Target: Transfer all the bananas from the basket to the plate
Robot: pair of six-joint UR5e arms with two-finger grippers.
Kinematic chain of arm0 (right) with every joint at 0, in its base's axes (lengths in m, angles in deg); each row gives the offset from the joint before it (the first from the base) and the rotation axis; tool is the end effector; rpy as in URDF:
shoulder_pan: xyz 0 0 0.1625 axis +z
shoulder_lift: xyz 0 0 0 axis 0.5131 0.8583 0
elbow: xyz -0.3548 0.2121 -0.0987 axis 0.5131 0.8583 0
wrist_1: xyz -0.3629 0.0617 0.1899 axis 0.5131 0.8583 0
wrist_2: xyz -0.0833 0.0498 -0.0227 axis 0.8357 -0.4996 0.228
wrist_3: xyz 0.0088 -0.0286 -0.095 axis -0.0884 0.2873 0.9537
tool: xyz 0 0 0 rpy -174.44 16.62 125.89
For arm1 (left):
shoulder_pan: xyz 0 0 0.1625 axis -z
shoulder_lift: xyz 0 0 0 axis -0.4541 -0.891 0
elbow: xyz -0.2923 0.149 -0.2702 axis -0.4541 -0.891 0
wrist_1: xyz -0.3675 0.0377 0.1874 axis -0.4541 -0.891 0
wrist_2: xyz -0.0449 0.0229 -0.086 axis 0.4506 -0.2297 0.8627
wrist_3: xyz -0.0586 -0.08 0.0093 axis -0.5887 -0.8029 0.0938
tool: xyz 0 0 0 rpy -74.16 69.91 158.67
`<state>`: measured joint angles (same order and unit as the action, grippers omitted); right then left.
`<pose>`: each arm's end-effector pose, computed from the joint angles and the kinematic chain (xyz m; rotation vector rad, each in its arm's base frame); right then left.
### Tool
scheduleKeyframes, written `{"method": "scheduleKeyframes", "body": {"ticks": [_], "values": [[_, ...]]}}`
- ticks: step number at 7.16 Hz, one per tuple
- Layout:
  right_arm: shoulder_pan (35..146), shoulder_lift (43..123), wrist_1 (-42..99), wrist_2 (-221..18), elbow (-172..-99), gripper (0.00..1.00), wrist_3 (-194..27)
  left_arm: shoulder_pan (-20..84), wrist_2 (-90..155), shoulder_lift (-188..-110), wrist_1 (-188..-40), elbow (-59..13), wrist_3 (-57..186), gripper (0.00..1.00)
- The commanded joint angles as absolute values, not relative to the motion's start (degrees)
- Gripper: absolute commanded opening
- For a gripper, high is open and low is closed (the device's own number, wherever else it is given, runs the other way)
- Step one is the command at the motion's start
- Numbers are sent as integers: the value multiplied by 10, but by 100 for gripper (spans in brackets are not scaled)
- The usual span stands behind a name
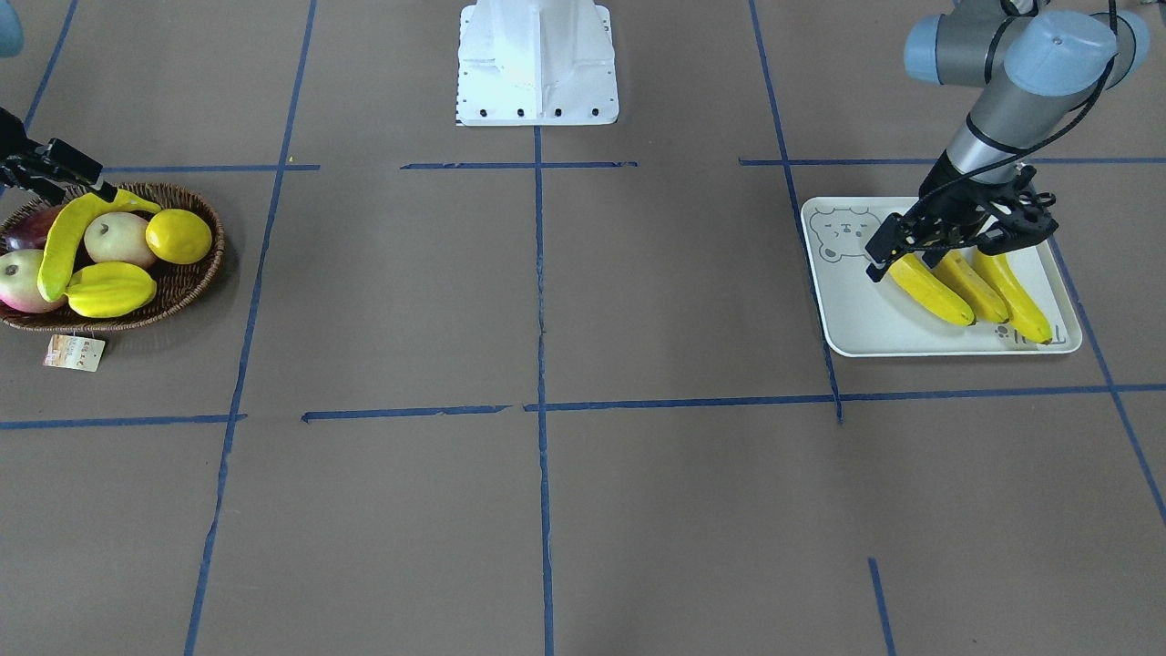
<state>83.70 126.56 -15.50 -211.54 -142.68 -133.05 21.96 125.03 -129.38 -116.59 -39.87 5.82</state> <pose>-0.1519 -0.3082 0.6218 -0.0944 -1.0236 0.1601 0.2635 -0.4431 0.4585 0.0912 0.8893 -0.3592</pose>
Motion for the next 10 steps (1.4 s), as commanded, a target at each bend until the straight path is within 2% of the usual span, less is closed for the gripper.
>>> {"method": "scheduleKeyframes", "body": {"ticks": [1,3,4,5,8,10], "values": [[834,1266,-154,-2111,-1426,95,-1331,219,1249,-1292,-1165,-398,58,100],[836,1268,-157,-2115,-1426,36,-1330,218,1249,-1291,-1166,-398,58,100],[837,1269,-157,-2117,-1428,12,-1329,218,1249,-1290,-1166,-398,58,100],[838,1269,-157,-2118,-1428,3,-1329,218,1248,-1290,-1166,-398,58,100],[912,1267,-160,-2192,-1435,2,-1323,218,1248,-1290,-1166,-397,58,100],[969,1269,-160,-2266,-1465,0,-1322,218,1249,-1290,-1166,-397,58,100]]}}
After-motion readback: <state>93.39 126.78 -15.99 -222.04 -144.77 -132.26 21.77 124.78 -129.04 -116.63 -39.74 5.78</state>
